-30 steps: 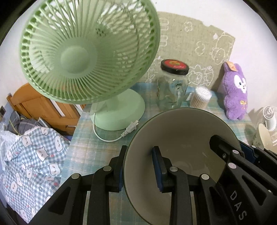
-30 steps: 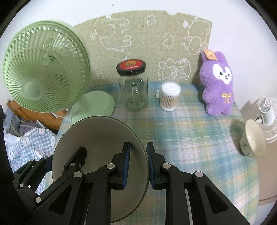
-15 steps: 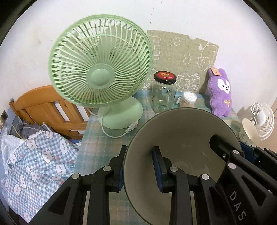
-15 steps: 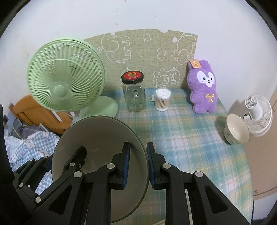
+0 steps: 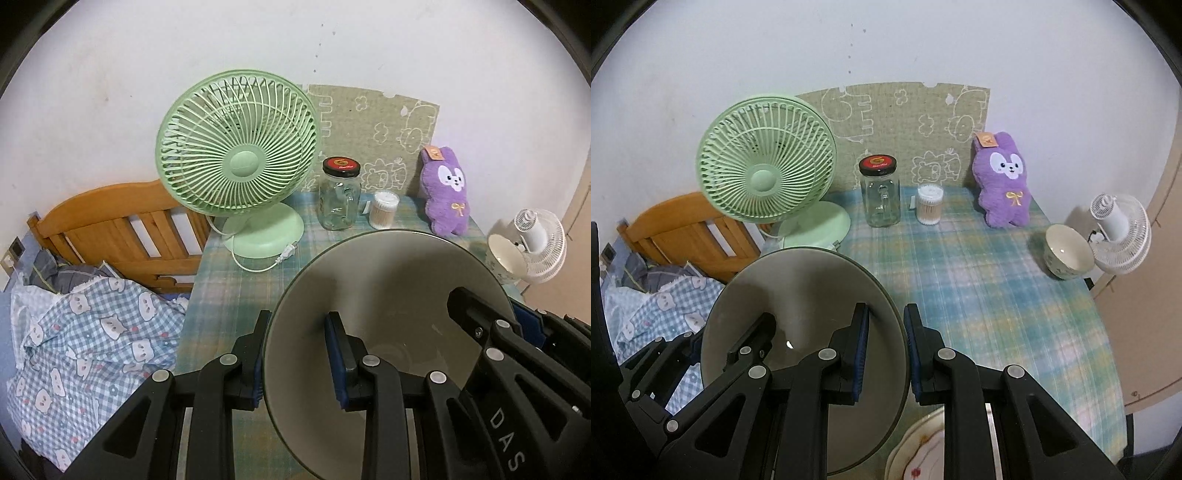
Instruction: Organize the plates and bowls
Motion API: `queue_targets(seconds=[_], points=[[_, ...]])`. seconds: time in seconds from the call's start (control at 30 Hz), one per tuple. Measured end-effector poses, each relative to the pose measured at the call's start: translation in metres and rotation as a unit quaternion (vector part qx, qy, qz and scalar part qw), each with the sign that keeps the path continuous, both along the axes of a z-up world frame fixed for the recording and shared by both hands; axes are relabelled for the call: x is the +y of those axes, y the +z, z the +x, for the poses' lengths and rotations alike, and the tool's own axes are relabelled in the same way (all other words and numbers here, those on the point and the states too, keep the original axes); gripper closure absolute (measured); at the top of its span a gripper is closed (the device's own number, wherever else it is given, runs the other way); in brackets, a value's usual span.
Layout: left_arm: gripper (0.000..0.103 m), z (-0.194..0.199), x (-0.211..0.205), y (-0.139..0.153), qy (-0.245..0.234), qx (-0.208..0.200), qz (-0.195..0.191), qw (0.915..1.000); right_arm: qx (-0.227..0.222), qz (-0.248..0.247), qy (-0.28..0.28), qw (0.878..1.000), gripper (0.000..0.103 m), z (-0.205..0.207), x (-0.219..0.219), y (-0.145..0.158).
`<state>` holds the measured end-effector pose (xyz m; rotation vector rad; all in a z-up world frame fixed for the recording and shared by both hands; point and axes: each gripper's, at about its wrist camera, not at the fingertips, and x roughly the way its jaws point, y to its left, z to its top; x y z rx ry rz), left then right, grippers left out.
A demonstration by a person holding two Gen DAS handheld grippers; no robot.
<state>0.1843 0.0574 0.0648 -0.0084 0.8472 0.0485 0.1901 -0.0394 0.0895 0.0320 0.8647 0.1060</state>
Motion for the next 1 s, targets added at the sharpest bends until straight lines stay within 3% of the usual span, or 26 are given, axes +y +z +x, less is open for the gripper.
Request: queue_targets(seconds=[0.4,1.0], points=[[0.075,-0.055,0.010,-0.003,-0.005,-0.006,-0.013,0.9999,-0.004,-0.005,-0.010,1.000,0.080,-0.063,0.007,-0.004],[0.075,-0.112,0.024,-0.043,-0.012,0.029,-0.018,0.9993,0.028,-0.015,-0.012,0.999,0.080,-0.126,0.023,-0.047]])
